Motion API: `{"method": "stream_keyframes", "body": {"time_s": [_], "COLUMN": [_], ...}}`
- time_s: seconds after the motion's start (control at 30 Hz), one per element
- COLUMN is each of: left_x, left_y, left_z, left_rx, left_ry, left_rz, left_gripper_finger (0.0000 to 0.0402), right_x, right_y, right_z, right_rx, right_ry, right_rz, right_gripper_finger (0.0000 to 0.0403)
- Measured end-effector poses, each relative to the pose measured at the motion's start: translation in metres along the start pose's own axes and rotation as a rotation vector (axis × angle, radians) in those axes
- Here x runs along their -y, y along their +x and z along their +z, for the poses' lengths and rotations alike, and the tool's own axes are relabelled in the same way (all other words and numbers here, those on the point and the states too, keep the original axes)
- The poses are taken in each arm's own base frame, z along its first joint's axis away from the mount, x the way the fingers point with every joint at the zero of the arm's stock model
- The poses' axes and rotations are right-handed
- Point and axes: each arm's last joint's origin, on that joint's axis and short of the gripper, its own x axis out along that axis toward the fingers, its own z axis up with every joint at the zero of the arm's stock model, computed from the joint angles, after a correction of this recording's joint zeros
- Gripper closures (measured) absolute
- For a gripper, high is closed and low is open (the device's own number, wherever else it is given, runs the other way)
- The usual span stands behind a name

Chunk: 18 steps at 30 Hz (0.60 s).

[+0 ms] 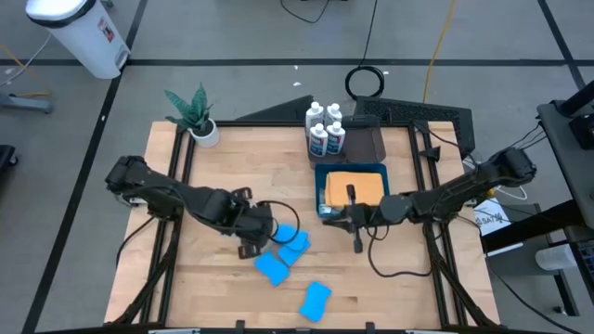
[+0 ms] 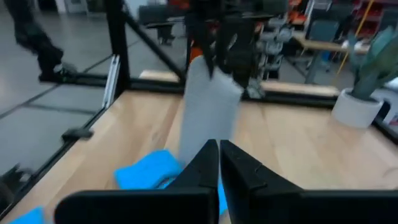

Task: Pick & Place Kitchen Items
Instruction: Put the black napkin into the blue bin

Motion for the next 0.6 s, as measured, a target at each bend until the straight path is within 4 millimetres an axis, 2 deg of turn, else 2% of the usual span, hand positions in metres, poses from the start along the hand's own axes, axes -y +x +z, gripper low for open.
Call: {"method": "stream_keyframes", "body": {"time_s": [0.13,0.27,0.47,0.6], "left_x": [0.003,0.003,0.001,-0.002], "left_y": [-0.018,-0.028,-0.028,-0.028], "left_z": [0.007,0.011,0.013,0.015], "left_rx": [0.070,0.101,0.087,0.093], "left_ry": [0.133,0.152,0.188,0.187], "left_rz": [-0.036,-0.054,-0.113,-0.110], "left_gripper_finger": [0.0394,0.0394,0.0394,0.0393], "right_x": [0.008,0.010,0.006,0.003], "right_y": [0.009,0.022,0.055,0.084], "right_z": [-0.003,-0.001,0.033,0.054], "right_rx": [0.037,0.041,0.004,-0.090], "right_ry": [-0.011,-0.046,-0.097,-0.166], "right_rz": [-0.034,-0.050,-0.050,-0.044], "right_gripper_finger": [0.0365,0.0290,0.0165,0.0120]}}
